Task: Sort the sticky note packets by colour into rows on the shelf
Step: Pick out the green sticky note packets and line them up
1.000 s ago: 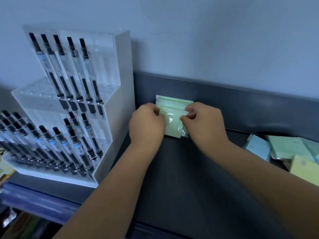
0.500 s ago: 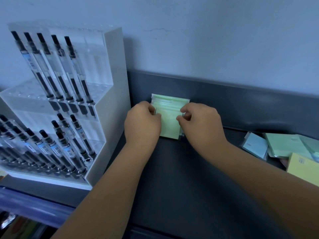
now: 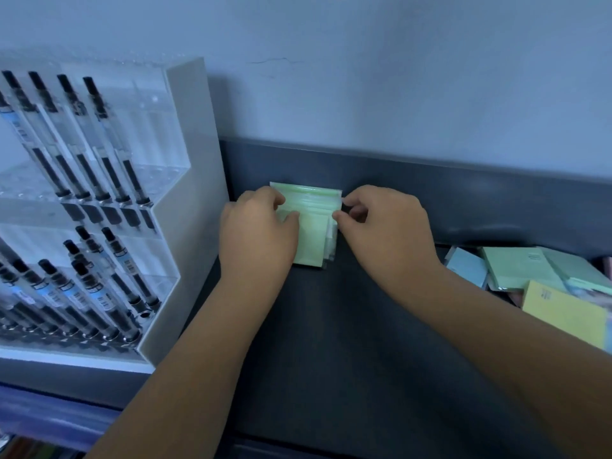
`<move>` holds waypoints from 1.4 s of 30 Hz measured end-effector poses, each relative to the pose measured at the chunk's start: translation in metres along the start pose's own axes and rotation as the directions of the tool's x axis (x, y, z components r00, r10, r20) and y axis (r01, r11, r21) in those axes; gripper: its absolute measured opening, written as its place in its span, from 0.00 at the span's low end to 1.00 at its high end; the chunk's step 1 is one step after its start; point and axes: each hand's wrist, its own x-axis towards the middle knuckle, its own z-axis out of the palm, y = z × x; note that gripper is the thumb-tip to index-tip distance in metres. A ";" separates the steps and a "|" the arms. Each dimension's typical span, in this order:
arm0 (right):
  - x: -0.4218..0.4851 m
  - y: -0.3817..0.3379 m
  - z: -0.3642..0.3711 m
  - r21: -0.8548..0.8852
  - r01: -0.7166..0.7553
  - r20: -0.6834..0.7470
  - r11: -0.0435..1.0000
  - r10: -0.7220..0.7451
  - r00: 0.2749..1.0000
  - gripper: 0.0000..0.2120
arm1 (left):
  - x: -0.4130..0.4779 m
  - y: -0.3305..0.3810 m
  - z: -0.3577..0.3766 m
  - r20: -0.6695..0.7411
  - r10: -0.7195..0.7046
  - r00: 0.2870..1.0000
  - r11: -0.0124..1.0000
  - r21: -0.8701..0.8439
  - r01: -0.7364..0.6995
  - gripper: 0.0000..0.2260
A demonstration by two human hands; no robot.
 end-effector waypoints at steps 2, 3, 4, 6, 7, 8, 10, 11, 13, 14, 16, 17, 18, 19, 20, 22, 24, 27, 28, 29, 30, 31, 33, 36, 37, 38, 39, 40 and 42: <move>0.002 0.008 -0.022 0.011 -0.048 -0.006 0.999 0.048 0.999 0.10 | -0.003 0.007 -0.002 0.003 0.079 0.997 0.996 0.043 -0.079 0.14; 0.002 0.014 -0.037 0.025 -0.083 -0.016 0.996 0.083 0.996 0.12 | -0.005 0.012 -0.004 0.005 0.112 0.994 0.992 0.059 -0.112 0.14; 0.002 0.021 -0.053 0.036 -0.121 -0.029 0.992 0.122 0.992 0.13 | -0.007 0.017 -0.006 0.006 0.140 0.990 0.988 0.068 -0.140 0.14; -0.003 0.039 -0.086 0.040 -0.190 -0.031 0.981 0.192 0.981 0.12 | -0.011 0.026 -0.009 0.017 0.183 0.983 0.981 0.066 -0.183 0.14; -0.007 0.048 -0.102 0.035 -0.216 -0.021 0.976 0.217 0.976 0.11 | -0.012 0.031 -0.011 0.030 0.195 0.980 0.979 0.055 -0.196 0.14; -0.012 0.058 -0.116 0.029 -0.239 -0.012 0.970 0.240 0.971 0.09 | -0.015 0.036 -0.013 0.047 0.205 0.978 0.977 0.042 -0.207 0.14; -0.022 0.077 -0.142 0.024 -0.281 -0.006 0.959 0.281 0.960 0.08 | -0.021 0.047 -0.016 0.075 0.226 0.971 0.973 0.020 -0.228 0.13; -0.027 0.086 -0.153 0.016 -0.299 -0.001 0.954 0.299 0.954 0.07 | -0.025 0.053 -0.016 0.081 0.232 0.969 0.972 0.012 -0.234 0.13; -0.035 0.104 -0.173 -0.006 -0.326 0.019 0.945 0.326 0.945 0.06 | -0.034 0.066 -0.014 0.094 0.242 0.966 0.970 -0.001 -0.243 0.12; -0.039 0.112 -0.182 -0.016 -0.329 0.028 0.944 0.330 0.944 0.05 | -0.039 0.075 -0.012 0.111 0.243 0.964 0.970 0.000 -0.244 0.11; -0.046 0.127 -0.195 -0.034 -0.326 0.049 0.945 0.328 0.944 0.04 | -0.051 0.093 -0.007 0.170 0.246 0.954 0.968 0.002 -0.250 0.09; -0.049 0.135 -0.201 -0.034 -0.327 0.064 0.945 0.328 0.942 0.03 | -0.056 0.102 -0.003 0.202 0.249 0.947 0.967 0.001 -0.255 0.07; -0.053 0.142 -0.207 -0.030 -0.325 0.082 0.945 0.326 0.942 0.03 | -0.063 0.112 0.001 0.229 0.254 0.940 0.965 0.001 -0.262 0.07; -0.057 0.150 -0.212 -0.026 -0.318 0.100 0.948 0.319 0.943 0.03 | -0.069 0.121 0.006 0.250 0.261 0.932 0.963 0.005 -0.271 0.06; -0.060 0.159 -0.219 -0.022 -0.304 0.115 0.952 0.305 0.945 0.03 | -0.077 0.132 0.010 0.262 0.268 0.927 0.960 0.014 -0.281 0.06; -0.069 0.178 -0.233 -0.015 -0.273 0.139 0.962 0.273 0.952 0.02 | -0.094 0.153 0.021 0.261 0.275 0.926 0.957 0.017 -0.289 0.06; -0.079 0.196 -0.251 -0.015 -0.236 0.140 0.972 0.236 0.962 0.02 | -0.113 0.174 0.033 0.259 0.251 0.933 0.967 -0.034 -0.251 0.06; -0.095 0.228 -0.282 0.025 -0.208 0.128 0.978 0.203 0.971 0.03 | -0.146 0.203 0.054 0.276 0.194 0.942 0.979 -0.121 -0.166 0.06; -0.102 0.239 -0.292 0.038 -0.214 0.143 0.976 0.206 0.968 0.06 | -0.157 0.212 0.061 0.277 0.181 0.944 0.979 -0.138 -0.148 0.06; -0.108 0.250 -0.301 0.046 -0.223 0.156 0.974 0.213 0.965 0.11 | -0.167 0.220 0.069 0.280 0.163 0.946 0.981 -0.146 -0.126 0.07; -0.114 0.262 -0.309 0.059 -0.232 0.154 0.971 0.221 0.963 0.16 | -0.177 0.228 0.077 0.289 0.138 0.947 0.985 -0.144 -0.099 0.08; -0.120 0.273 -0.315 0.076 -0.246 0.144 0.966 0.233 0.962 0.21 | -0.186 0.234 0.085 0.297 0.115 0.948 0.988 -0.133 -0.078 0.08; -0.131 0.297 -0.324 0.078 -0.262 0.152 0.962 0.248 0.957 0.26 | -0.203 0.245 0.097 0.306 0.090 0.948 0.993 -0.102 -0.061 0.09; -0.143 0.327 -0.334 0.075 -0.271 0.169 0.960 0.255 0.952 0.29 | -0.220 0.257 0.106 0.329 0.059 0.942 0.997 -0.068 -0.039 0.10; -0.146 0.334 -0.337 0.089 -0.283 0.176 0.955 0.264 0.948 0.30 | -0.222 0.259 0.107 0.335 0.054 0.941 0.998 -0.056 -0.038 0.10; -0.149 0.342 -0.340 0.106 -0.293 0.181 0.950 0.272 0.945 0.31 | -0.224 0.261 0.108 0.335 0.052 0.941 0.998 -0.047 -0.039 0.10; -0.151 0.347 -0.343 0.126 -0.304 0.187 0.944 0.278 0.942 0.31 | -0.225 0.263 0.109 0.329 0.053 0.943 0.998 -0.043 -0.041 0.10; -0.153 0.351 -0.344 0.148 -0.311 0.185 0.939 0.283 0.941 0.32 | -0.225 0.264 0.110 0.321 0.055 0.945 0.998 -0.043 -0.044 0.10; -0.155 0.353 -0.343 0.161 -0.308 0.167 0.938 0.282 0.945 0.29 | -0.224 0.265 0.113 0.315 0.072 0.946 0.997 -0.047 -0.061 0.10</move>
